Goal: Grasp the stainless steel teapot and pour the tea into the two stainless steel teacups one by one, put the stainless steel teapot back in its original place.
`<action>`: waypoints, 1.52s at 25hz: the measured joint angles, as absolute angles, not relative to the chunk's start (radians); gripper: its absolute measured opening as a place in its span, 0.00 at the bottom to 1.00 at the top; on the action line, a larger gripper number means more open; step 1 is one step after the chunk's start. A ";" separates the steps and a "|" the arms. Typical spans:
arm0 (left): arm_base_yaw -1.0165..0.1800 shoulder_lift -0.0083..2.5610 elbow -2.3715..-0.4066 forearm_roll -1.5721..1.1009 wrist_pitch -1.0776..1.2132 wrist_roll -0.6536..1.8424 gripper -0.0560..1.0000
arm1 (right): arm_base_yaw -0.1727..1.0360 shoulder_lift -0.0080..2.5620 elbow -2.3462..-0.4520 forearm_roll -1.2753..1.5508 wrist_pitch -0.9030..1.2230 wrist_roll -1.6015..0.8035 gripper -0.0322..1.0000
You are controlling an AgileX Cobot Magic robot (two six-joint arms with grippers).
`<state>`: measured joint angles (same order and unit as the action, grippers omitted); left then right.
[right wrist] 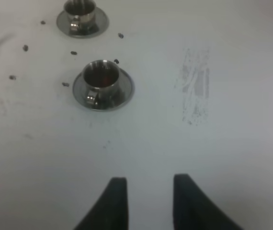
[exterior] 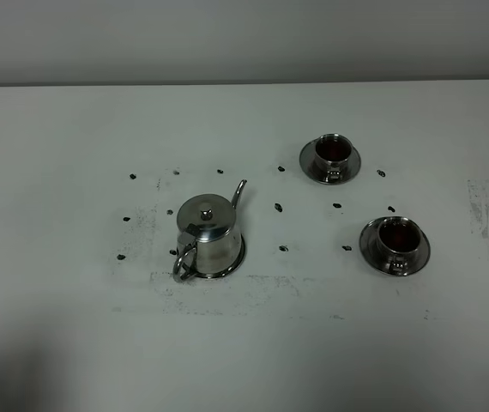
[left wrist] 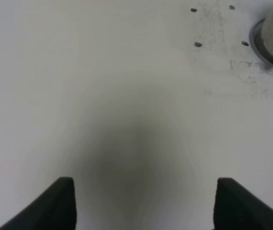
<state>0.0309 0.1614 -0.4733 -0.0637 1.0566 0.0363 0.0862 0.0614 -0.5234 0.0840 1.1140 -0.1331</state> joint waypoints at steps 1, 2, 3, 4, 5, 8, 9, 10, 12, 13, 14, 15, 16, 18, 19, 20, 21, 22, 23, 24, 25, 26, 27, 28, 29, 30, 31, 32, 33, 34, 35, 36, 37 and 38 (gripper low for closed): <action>0.031 0.157 -0.474 -0.063 1.063 0.036 0.61 | 0.086 0.061 -0.523 0.084 1.114 -0.133 0.25; 0.031 0.153 -0.474 -0.063 1.067 0.036 0.61 | 0.086 0.061 -0.523 0.084 1.114 -0.133 0.25; 0.031 0.151 -0.474 -0.063 1.069 0.036 0.61 | 0.086 0.061 -0.523 0.084 1.114 -0.133 0.25; 0.031 0.151 -0.474 -0.063 1.072 0.036 0.61 | 0.086 0.061 -0.523 0.084 1.114 -0.133 0.25; 0.031 0.151 -0.474 -0.063 1.077 0.035 0.61 | 0.086 0.061 -0.523 0.084 1.114 -0.133 0.25; 0.031 0.151 -0.474 -0.063 1.090 0.033 0.61 | 0.086 0.061 -0.523 0.084 1.114 -0.133 0.25; 0.031 0.147 -0.469 -0.063 1.084 0.033 0.61 | 0.086 0.061 -0.523 0.084 1.114 -0.133 0.25; 0.031 0.141 -0.463 -0.063 1.072 0.032 0.61 | 0.086 0.061 -0.523 0.084 1.114 -0.133 0.25; 0.031 0.123 -0.456 -0.061 1.067 0.025 0.61 | 0.086 0.061 -0.523 0.084 1.114 -0.133 0.25; 0.031 0.114 -0.456 -0.061 1.066 0.024 0.61 | 0.086 0.061 -0.523 0.084 1.114 -0.133 0.25; 0.031 0.101 -0.456 -0.061 1.061 0.023 0.61 | 0.086 0.061 -0.523 0.084 1.114 -0.133 0.25; 0.031 0.087 -0.456 -0.061 1.060 0.020 0.61 | 0.086 0.061 -0.523 0.084 1.114 -0.133 0.25; 0.031 0.075 -0.456 -0.061 1.060 0.021 0.61 | 0.086 0.061 -0.523 0.084 1.114 -0.133 0.25; 0.031 0.053 -0.456 -0.060 1.060 0.019 0.61 | 0.086 0.061 -0.523 0.084 1.114 -0.133 0.25; 0.031 0.043 -0.456 -0.060 1.060 0.019 0.60 | 0.086 0.061 -0.523 0.084 1.114 -0.133 0.25; 0.031 0.037 -0.456 -0.060 1.060 0.018 0.60 | 0.086 0.061 -0.523 0.084 1.114 -0.133 0.25; 0.031 0.030 -0.456 -0.060 1.062 0.018 0.60 | 0.086 0.061 -0.523 0.084 1.114 -0.133 0.25; 0.031 0.019 -0.456 -0.060 1.062 0.018 0.60 | 0.086 0.061 -0.523 0.084 1.114 -0.133 0.25; 0.031 0.009 -0.456 -0.060 1.060 0.018 0.60 | 0.086 0.061 -0.523 0.084 1.114 -0.133 0.25; 0.031 0.001 -0.456 -0.060 1.060 0.017 0.59 | 0.086 0.061 -0.523 0.084 1.114 -0.133 0.25; 0.031 -0.003 -0.456 -0.060 1.062 0.017 0.59 | 0.086 0.061 -0.523 0.084 1.114 -0.133 0.25; 0.031 -0.003 -0.456 -0.060 1.062 0.017 0.59 | 0.086 0.061 -0.523 0.084 1.114 -0.133 0.25; 0.031 -0.003 -0.456 -0.060 1.062 0.017 0.58 | 0.086 0.061 -0.523 0.084 1.114 -0.133 0.25; 0.031 -0.003 -0.456 -0.060 1.062 0.016 0.58 | 0.086 0.061 -0.523 0.084 1.114 -0.133 0.25; 0.031 -0.003 -0.456 -0.060 1.062 0.016 0.57 | 0.086 0.061 -0.523 0.084 1.114 -0.133 0.25; 0.031 -0.003 -0.456 -0.060 1.062 0.016 0.57 | 0.086 0.061 -0.523 0.084 1.114 -0.133 0.25; 0.031 -0.003 -0.456 -0.060 1.062 0.016 0.57 | 0.086 0.061 -0.523 0.084 1.114 -0.133 0.25; 0.031 -0.003 -0.456 -0.060 1.062 0.016 0.57 | 0.086 0.061 -0.523 0.084 1.114 -0.133 0.25; 0.031 -0.003 -0.456 -0.060 1.062 0.016 0.57 | 0.086 0.061 -0.523 0.084 1.114 -0.133 0.25; 0.031 -0.003 -0.456 -0.060 1.062 0.016 0.57 | 0.086 0.061 -0.523 0.084 1.114 -0.133 0.25; 0.031 -0.003 -0.456 -0.060 1.062 0.016 0.57 | 0.086 0.061 -0.523 0.084 1.114 -0.133 0.25; 0.031 -0.003 -0.456 -0.060 1.062 0.015 0.57 | 0.086 0.061 -0.523 0.084 1.114 -0.133 0.25; 0.029 -0.003 -0.456 -0.060 1.062 0.014 0.57 | 0.086 0.061 -0.523 0.084 1.114 -0.133 0.25; 0.027 -0.003 -0.456 -0.060 1.062 0.014 0.56 | 0.086 0.061 -0.523 0.084 1.114 -0.133 0.25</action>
